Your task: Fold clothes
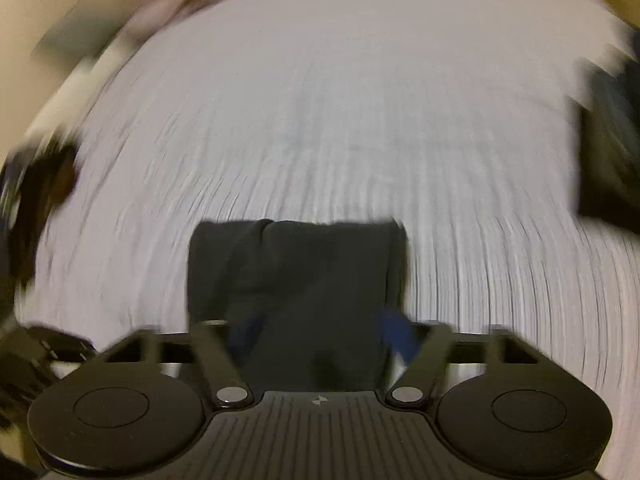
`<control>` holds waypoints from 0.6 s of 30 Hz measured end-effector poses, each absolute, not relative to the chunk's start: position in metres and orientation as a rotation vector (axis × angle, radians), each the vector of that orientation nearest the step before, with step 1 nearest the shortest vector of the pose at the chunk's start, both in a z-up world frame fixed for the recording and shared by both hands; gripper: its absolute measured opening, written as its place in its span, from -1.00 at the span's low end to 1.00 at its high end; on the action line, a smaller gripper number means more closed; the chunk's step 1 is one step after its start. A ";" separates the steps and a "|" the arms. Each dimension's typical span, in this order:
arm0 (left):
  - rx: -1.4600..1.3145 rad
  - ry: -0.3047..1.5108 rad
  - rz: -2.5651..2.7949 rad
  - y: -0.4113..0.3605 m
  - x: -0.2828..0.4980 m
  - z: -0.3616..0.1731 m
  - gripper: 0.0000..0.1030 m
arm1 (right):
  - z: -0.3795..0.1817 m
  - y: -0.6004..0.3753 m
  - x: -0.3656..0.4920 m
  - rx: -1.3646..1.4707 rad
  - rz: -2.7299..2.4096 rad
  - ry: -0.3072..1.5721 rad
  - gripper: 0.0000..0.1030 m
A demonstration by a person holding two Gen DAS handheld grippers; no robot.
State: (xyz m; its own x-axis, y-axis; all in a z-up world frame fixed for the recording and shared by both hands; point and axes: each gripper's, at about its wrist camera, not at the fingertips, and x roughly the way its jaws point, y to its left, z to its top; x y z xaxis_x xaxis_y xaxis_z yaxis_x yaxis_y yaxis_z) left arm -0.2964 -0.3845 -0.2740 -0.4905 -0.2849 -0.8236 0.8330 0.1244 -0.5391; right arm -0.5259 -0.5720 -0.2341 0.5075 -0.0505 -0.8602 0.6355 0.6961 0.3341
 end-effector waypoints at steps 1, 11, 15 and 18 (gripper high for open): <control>0.528 1.506 -1.483 -0.378 -0.303 -0.276 0.02 | -0.242 -0.587 -0.517 0.659 -0.384 0.984 0.70; 0.129 1.702 -1.110 -0.307 -0.377 -0.291 0.09 | -0.331 -0.660 -0.404 0.451 0.187 1.194 0.70; -0.016 1.749 -1.049 -0.302 -0.394 -0.305 0.19 | -0.368 -0.645 -0.374 0.380 0.346 1.330 0.70; -0.049 1.740 -1.009 -0.309 -0.402 -0.318 0.21 | -0.390 -0.646 -0.364 0.417 0.386 1.382 0.70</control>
